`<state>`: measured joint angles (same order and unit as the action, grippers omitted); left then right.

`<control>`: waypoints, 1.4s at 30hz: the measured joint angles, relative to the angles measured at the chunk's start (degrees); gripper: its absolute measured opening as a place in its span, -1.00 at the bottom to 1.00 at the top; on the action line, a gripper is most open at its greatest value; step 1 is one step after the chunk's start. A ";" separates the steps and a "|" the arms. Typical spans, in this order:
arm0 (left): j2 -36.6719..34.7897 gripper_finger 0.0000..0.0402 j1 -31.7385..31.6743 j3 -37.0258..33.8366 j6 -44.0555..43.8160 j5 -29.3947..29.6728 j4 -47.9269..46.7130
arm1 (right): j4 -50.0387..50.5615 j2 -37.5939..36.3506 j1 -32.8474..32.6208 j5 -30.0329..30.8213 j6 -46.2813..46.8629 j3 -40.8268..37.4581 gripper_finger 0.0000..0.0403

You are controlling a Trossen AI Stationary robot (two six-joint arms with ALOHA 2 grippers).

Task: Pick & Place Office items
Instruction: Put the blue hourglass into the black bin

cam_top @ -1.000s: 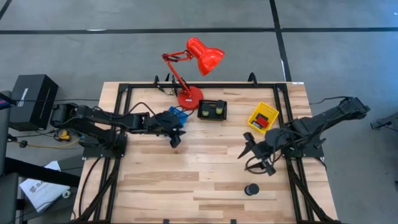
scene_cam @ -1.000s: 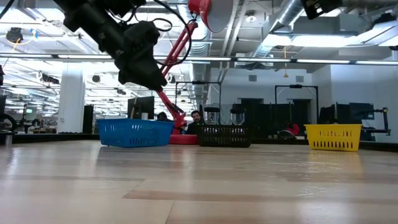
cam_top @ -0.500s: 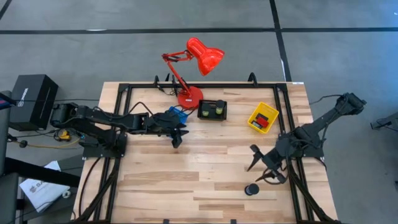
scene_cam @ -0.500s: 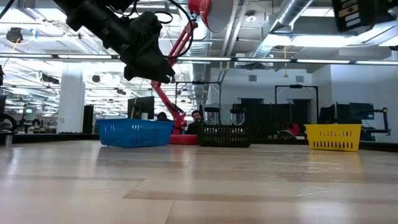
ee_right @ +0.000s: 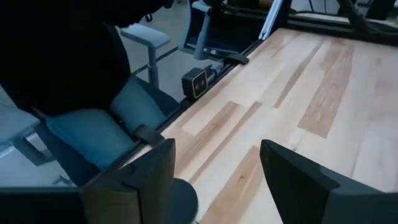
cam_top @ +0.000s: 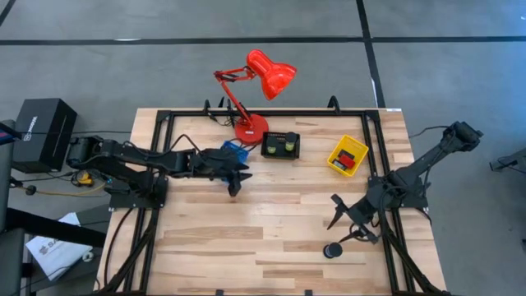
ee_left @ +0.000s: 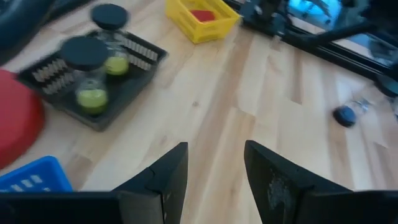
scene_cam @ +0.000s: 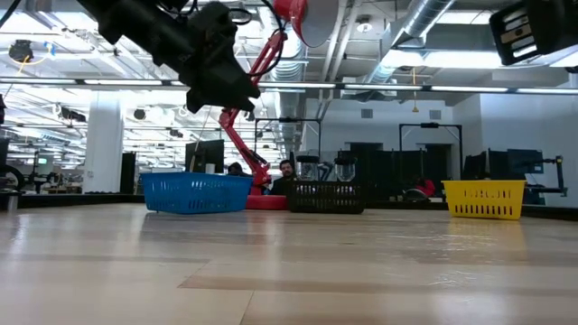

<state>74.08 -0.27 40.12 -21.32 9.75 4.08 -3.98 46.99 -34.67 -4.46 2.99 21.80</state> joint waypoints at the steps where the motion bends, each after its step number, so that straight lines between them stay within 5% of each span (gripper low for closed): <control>1: 0.00 -0.24 0.28 0.00 0.01 -0.36 0.01 | -0.13 0.17 -0.19 -0.01 0.33 0.00 0.13; 21: 0.00 -0.24 1.35 0.00 0.04 -0.43 0.78 | -10.68 15.74 -5.56 -1.71 1.26 0.09 0.13; 42: 0.00 -0.24 1.35 0.00 0.04 -0.35 1.65 | -11.59 20.04 -7.73 -1.73 2.33 0.09 0.12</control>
<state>74.08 1.08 40.12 -21.28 9.40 5.73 -15.57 67.02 -42.41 -6.20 5.32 21.89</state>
